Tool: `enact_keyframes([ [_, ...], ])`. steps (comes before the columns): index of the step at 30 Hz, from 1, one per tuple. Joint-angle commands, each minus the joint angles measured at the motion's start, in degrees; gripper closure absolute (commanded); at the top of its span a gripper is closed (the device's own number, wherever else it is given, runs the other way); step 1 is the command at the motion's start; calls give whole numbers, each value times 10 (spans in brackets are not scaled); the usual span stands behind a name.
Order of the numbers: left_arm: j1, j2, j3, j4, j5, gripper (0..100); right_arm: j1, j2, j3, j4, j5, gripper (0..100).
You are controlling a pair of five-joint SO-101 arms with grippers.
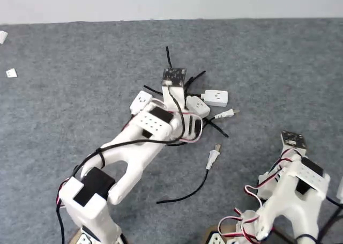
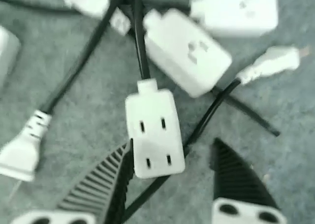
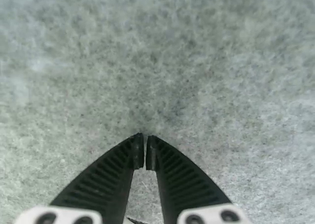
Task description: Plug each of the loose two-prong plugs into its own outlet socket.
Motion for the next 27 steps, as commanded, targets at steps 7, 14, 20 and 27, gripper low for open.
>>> enact_keyframes([
  [7,-12,-31,23,-58,10,776,-6,-18,-3,-7,-4,980],
  [14,-12,11,-19,-33,10,776,-7,-17,-3,-7,-3,980],
  [20,-12,48,-73,34,8,778,-7,-17,-3,-7,-3,980],
  [27,-12,63,-90,46,8,803,-7,-16,-3,-7,-3,980],
])
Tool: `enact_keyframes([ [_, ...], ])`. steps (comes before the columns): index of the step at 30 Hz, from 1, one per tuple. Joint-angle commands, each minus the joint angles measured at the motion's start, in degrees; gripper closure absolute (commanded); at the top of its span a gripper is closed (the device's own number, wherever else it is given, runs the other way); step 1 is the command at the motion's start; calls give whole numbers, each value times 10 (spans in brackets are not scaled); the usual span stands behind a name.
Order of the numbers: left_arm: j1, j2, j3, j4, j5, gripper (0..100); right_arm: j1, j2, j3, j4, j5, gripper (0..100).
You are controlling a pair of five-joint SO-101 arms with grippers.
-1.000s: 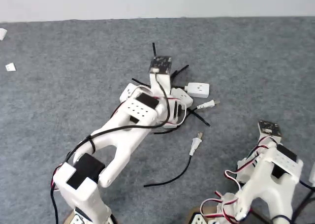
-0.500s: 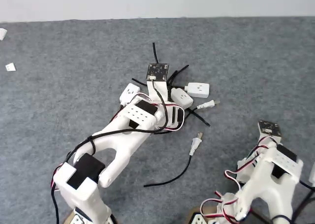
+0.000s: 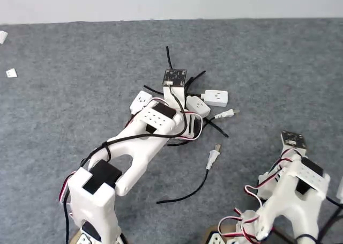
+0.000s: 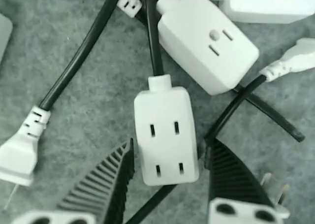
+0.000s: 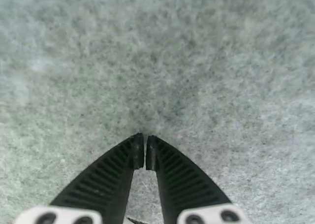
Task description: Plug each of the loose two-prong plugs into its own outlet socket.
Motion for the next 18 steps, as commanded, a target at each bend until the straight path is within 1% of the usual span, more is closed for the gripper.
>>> enact_keyframes([
  [1,-4,-4,-30,8,3,825,-7,-16,-3,-7,-3,980],
  [6,-3,-4,-30,9,-6,994,-7,-15,-3,-7,-3,980],
  [9,-3,-4,-31,19,-32,987,-7,-15,-3,-7,-3,980],
  [15,-5,-4,-32,50,-34,988,-7,-15,-3,-7,-4,980],
  [18,-25,-5,-33,78,-40,988,-7,-15,-3,-7,-4,980],
])
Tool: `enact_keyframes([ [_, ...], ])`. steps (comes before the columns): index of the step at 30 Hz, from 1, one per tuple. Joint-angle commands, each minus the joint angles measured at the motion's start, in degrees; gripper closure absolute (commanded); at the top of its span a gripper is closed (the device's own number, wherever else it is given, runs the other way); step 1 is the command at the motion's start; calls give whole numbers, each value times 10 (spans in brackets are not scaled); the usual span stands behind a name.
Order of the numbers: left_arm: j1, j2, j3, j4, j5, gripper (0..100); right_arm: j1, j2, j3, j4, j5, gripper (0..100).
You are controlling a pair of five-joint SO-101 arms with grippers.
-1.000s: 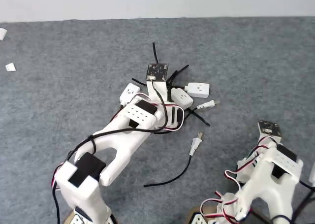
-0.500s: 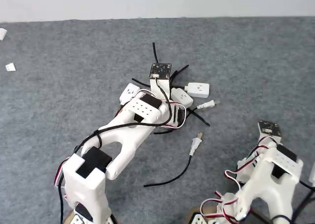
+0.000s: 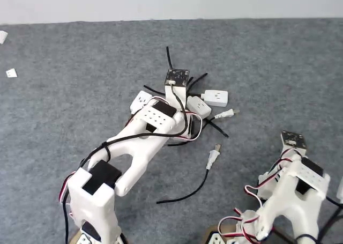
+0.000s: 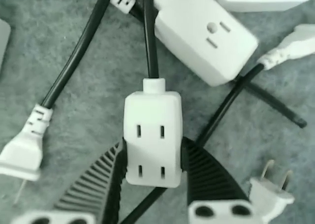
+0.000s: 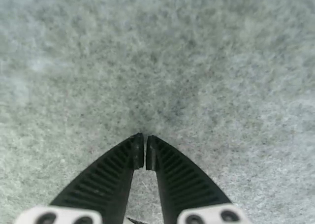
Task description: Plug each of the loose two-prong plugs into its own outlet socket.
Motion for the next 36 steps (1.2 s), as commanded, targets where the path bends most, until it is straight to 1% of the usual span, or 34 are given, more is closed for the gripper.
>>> enact_keyframes([
  [1,-33,-8,-21,45,-22,988,-7,-15,-3,-7,-5,980],
  [3,-52,-29,-21,64,-53,988,-7,-15,-3,-7,-5,980],
  [6,-86,-91,-17,98,-63,988,-7,-15,-3,-7,-5,980],
  [8,-100,-142,7,102,-73,988,-7,-15,-3,-7,-5,980],
  [13,-101,-257,116,104,-141,988,-7,-15,-3,-7,-6,980],
  [16,-103,-309,201,102,-161,988,-7,-15,-3,-7,-7,980],
  [19,-106,-353,288,90,-163,988,-7,-15,-3,-7,-7,980],
  [24,-106,-406,427,6,-163,988,-7,-15,-3,-7,-7,980],
  [27,-100,-429,480,-32,-160,988,-7,-15,-3,-7,-7,980],
  [32,-73,-467,505,-36,-155,987,-7,-15,-3,-7,-7,980],
  [34,-63,-473,505,-36,-120,983,-7,-14,-3,-7,-7,980],
  [36,-63,-474,502,-31,-81,946,-7,-14,-3,-7,-7,980],
])
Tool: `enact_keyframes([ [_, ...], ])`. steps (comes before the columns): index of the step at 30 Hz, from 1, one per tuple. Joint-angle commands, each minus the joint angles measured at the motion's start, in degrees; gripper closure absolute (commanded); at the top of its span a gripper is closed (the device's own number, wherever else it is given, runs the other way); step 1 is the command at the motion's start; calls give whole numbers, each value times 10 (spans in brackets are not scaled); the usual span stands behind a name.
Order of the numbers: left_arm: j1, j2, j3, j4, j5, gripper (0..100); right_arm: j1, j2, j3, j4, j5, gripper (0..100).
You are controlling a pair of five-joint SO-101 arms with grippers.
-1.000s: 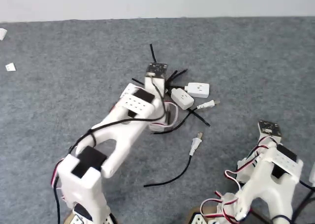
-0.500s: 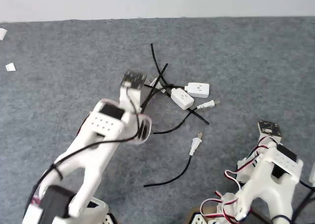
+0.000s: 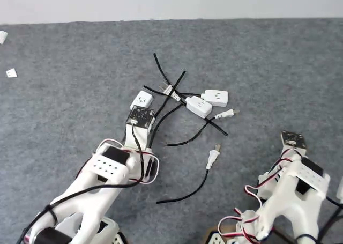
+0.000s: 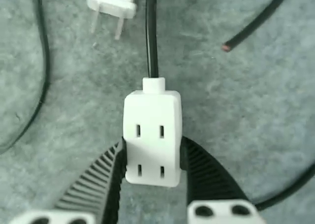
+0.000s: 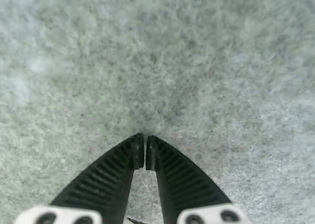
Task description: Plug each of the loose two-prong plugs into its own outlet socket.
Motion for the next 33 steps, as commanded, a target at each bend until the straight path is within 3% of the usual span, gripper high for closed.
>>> enact_keyframes([
  [1,14,-17,-3,-4,72,910,-7,-14,-3,-7,-7,980],
  [7,-4,-20,-2,6,75,690,-7,-13,-3,-7,-8,980],
  [12,-43,-21,-31,33,71,684,-7,-13,-3,-7,-8,982],
  [16,-92,-21,-97,113,62,684,-7,-13,-3,-7,-8,982],
  [22,-181,-21,-179,229,-12,684,-8,-13,-3,-7,-7,984],
  [26,-240,-21,-173,215,-80,684,-46,-18,7,-6,-3,985],
  [29,-256,-21,-138,179,-135,730,-85,-19,8,-7,-3,985],
  [33,-259,-33,-91,108,-209,916,-153,-19,-4,-7,-3,991],
])
